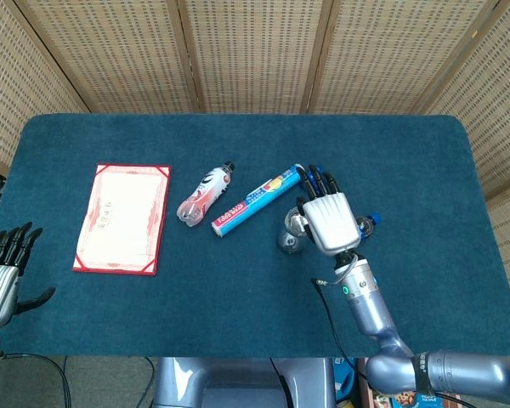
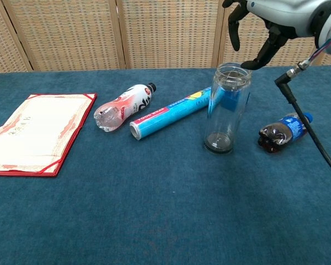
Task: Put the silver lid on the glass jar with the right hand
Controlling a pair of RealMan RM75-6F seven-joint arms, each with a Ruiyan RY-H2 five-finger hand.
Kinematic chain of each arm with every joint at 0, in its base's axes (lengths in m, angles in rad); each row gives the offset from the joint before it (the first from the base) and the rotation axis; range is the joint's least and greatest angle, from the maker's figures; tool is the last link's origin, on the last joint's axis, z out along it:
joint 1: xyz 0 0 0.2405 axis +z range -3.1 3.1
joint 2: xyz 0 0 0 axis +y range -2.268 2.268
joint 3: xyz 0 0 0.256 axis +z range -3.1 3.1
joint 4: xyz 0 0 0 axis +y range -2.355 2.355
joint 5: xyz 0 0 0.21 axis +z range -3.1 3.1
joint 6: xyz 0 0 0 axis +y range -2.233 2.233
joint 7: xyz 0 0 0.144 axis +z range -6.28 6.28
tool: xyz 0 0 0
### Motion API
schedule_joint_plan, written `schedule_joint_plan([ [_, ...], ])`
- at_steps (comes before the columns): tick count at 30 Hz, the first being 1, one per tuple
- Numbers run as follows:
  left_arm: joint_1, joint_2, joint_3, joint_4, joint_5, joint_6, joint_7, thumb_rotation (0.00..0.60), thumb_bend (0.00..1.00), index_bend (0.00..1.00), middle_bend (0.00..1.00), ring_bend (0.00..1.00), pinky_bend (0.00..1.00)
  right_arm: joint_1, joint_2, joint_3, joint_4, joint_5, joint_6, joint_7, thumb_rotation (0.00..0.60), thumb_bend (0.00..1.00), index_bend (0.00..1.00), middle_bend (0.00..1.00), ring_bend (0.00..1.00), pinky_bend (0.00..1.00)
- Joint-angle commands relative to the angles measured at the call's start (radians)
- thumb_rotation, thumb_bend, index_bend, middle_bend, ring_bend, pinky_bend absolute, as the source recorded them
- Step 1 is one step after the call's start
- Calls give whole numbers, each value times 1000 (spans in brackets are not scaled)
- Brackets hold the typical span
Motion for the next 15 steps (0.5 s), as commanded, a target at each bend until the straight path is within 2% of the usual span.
schedule_joint_plan([
  [1,0,0,1,2,-1,-1,-1,600,203,0,0,0,0,-5,16,3,-18,-7,9,1,600,386,521,114,1,210],
  [4,0,0,-1,3,-4,-2,-3,600,202,0,0,0,0,-15,46,6,-45,-19,26,-1,600,381,474,90,0,209],
  [7,1,0,0,6,-8,-5,-3,600,203,0,0,0,0,-43,91,3,-86,-36,55,12,600,347,381,45,0,201],
  [12,-1,3,3,7,-22,-21,3,600,203,0,0,0,0,-111,168,-35,-141,-66,84,67,600,170,168,0,0,113],
  [14,-3,4,5,7,-28,-32,8,600,203,0,0,0,0,-150,203,-64,-154,-84,95,102,600,95,59,0,0,55],
  [15,-4,3,5,10,-34,-38,18,600,203,0,0,0,0,-200,229,-99,-152,-112,121,155,600,76,34,0,0,41],
])
